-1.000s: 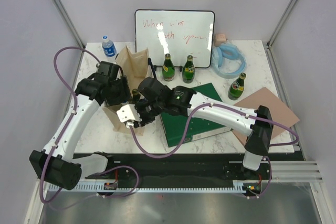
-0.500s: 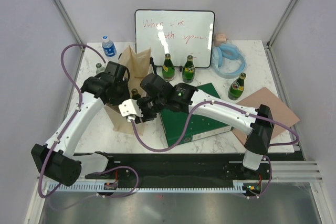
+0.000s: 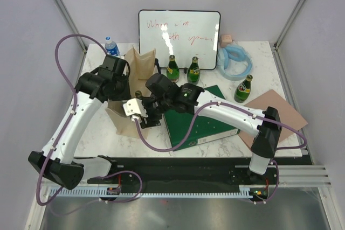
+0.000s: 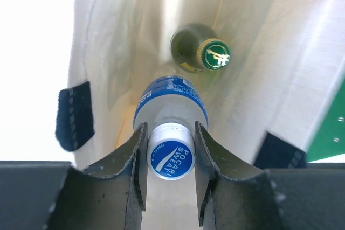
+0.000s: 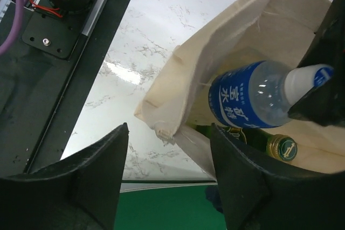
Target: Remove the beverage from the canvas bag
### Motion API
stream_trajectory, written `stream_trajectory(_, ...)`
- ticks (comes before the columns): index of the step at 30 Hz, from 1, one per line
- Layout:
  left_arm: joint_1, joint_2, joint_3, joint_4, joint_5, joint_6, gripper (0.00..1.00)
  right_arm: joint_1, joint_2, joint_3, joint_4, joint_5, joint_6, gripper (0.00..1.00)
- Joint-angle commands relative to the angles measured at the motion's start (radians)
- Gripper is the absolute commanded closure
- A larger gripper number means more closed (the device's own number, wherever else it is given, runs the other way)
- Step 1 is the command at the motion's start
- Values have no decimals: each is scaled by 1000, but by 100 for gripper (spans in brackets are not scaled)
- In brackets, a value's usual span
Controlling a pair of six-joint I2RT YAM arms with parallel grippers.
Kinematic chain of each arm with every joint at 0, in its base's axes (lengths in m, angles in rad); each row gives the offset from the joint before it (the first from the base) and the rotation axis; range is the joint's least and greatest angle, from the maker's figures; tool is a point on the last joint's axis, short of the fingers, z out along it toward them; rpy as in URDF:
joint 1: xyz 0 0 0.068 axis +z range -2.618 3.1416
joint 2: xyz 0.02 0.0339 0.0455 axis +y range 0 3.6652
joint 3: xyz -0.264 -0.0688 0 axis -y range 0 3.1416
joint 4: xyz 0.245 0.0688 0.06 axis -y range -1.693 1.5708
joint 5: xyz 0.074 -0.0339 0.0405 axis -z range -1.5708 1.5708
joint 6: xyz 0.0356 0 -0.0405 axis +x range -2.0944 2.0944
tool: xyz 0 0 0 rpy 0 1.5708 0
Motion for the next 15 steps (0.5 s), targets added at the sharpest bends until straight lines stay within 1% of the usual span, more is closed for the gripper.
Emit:
stream_trajectory(1, -6, -66, 144, 76, -1, 61, 98, -27, -31, 50, 8, -22, 46, 27)
stream_trajectory(2, -5, -68, 158, 73, -1, 63, 98, -29, -29, 64, 9, -22, 49, 22)
stream_trajectory(8, -5, -81, 274, 65, -9, 70, 98, -64, -29, 156, 1, -42, 98, 9)
stream_trajectory(12, -6, -78, 360, 67, -16, 74, 98, -98, -28, 219, -11, -67, 124, 3)
stream_trajectory(15, -5, -77, 431, 65, -30, 77, 98, -126, -28, 259, -17, -75, 135, 2)
